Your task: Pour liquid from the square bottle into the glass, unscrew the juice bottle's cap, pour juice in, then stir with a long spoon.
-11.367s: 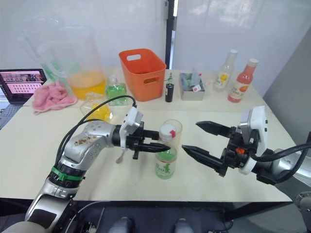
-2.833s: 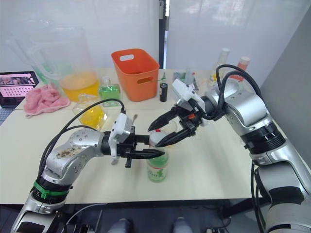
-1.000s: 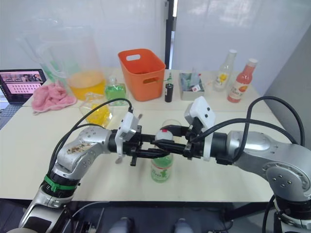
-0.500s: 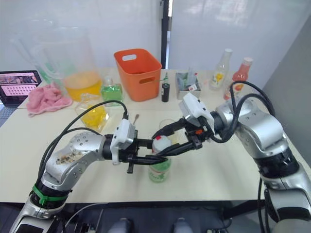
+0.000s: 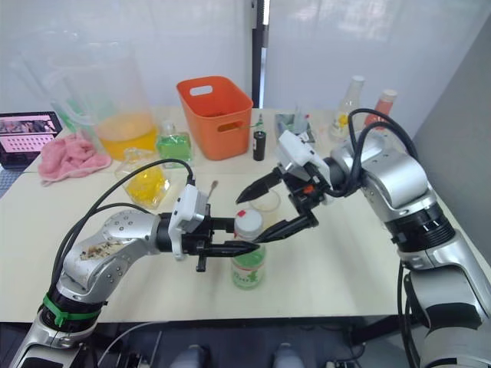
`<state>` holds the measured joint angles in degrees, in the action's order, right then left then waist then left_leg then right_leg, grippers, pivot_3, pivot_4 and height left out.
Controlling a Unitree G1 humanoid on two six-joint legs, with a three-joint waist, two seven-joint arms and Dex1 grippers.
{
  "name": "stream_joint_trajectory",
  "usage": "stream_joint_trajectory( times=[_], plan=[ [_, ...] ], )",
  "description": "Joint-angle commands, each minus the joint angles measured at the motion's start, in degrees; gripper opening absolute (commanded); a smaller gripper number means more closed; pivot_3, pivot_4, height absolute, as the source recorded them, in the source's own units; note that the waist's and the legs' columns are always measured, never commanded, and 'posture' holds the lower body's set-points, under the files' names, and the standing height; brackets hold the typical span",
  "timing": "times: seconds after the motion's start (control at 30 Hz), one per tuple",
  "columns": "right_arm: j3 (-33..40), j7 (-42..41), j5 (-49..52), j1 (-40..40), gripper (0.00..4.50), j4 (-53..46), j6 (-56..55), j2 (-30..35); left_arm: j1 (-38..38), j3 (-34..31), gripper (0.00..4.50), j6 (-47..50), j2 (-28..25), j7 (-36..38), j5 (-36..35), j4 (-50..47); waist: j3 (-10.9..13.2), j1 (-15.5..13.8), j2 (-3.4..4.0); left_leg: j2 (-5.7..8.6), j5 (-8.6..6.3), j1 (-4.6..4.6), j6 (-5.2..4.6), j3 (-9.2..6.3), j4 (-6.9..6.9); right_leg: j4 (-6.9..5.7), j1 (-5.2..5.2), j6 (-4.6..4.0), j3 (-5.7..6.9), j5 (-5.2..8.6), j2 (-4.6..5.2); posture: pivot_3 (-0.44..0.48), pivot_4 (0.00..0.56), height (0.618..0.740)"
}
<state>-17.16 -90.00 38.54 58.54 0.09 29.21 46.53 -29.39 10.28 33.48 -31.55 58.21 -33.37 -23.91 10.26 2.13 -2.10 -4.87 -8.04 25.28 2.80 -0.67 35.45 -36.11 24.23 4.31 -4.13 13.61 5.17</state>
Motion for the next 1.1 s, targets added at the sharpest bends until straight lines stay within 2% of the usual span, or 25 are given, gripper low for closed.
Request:
stream_joint_trajectory(
  times=[0.03, 0.23, 0.53, 0.67, 0.87, 1.0, 1.1],
  plan=[
    [8.16, 4.85, 4.77, -4.02, 4.46, -7.43, 6.42, 2.25, -0.22, 1.94, 1.23, 0.59, -0.4, 1.67, 0.22, 0.75, 0.0, -0.23, 0.0, 0.0, 0.0, -0.01, 0.0, 0.0, -0.06, -0.01, 0.0, 0.09, 0.01, -0.06, 0.0, 0.0, 0.15, 0.738],
    [20.57, 24.82, 14.28, -16.98, 4.46, -22.46, 18.57, 1.37, -1.98, 3.21, 1.23, -1.14, 0.82, 2.98, 1.07, 4.19, 0.0, -1.27, 0.0, 0.02, 0.0, -0.02, 0.0, 0.0, -0.19, 0.02, 0.04, 0.08, 0.0, -0.09, 0.0, 0.0, 0.15, 0.738],
    [29.85, 54.11, 24.94, -28.64, 4.46, -38.66, 28.3, -1.99, -4.45, 4.38, 1.23, -3.58, 2.34, 5.8, 2.05, 9.0, -0.01, -1.56, -0.01, 0.04, 0.01, -0.03, -0.01, 0.0, -0.11, 0.07, -0.06, -0.07, 0.0, 0.08, 0.04, 0.0, 0.15, 0.738],
    [30.18, 62.36, 27.55, -30.64, 4.46, -42.47, 29.95, -1.57, -5.35, 5.01, 1.23, -4.24, 3.24, 7.02, 2.48, 10.4, -0.01, -1.53, -0.01, 0.04, 0.01, -0.03, -0.01, 0.0, -0.1, 0.08, -0.07, -0.12, -0.01, 0.09, 0.05, 0.0, 0.15, 0.738],
    [29.7, 68.22, 30.52, -31.46, 4.46, -44.38, 29.84, -0.42, -6.15, 5.43, 1.23, -4.75, 4.35, 8.05, 3.05, 11.45, -0.01, -1.7, -0.02, 0.05, 0.03, -0.03, -0.04, -0.01, -0.09, 0.12, -0.11, -0.14, -0.01, 0.12, 0.05, 0.0, 0.15, 0.738],
    [28.7, 70.5, 32.67, -31.75, 3.34, -44.6, 29.08, -0.61, -5.94, 5.13, 1.23, -4.52, 4.51, 8.01, 3.29, 11.21, -0.01, -1.69, -0.01, 0.05, 0.03, -0.03, -0.04, -0.01, -0.09, 0.13, -0.12, -0.16, -0.01, 0.11, 0.05, 0.0, 0.15, 0.738],
    [28.23, 71.0, 33.65, -31.66, 2.23, -44.35, 29.06, -0.01, -5.67, 4.87, 1.23, -4.35, 4.36, 7.87, 3.41, 10.85, -0.01, -1.69, -0.02, 0.05, 0.03, -0.03, -0.04, -0.01, -0.09, 0.13, -0.12, -0.15, -0.01, 0.11, 0.05, 0.0, 0.15, 0.738]
  ],
)
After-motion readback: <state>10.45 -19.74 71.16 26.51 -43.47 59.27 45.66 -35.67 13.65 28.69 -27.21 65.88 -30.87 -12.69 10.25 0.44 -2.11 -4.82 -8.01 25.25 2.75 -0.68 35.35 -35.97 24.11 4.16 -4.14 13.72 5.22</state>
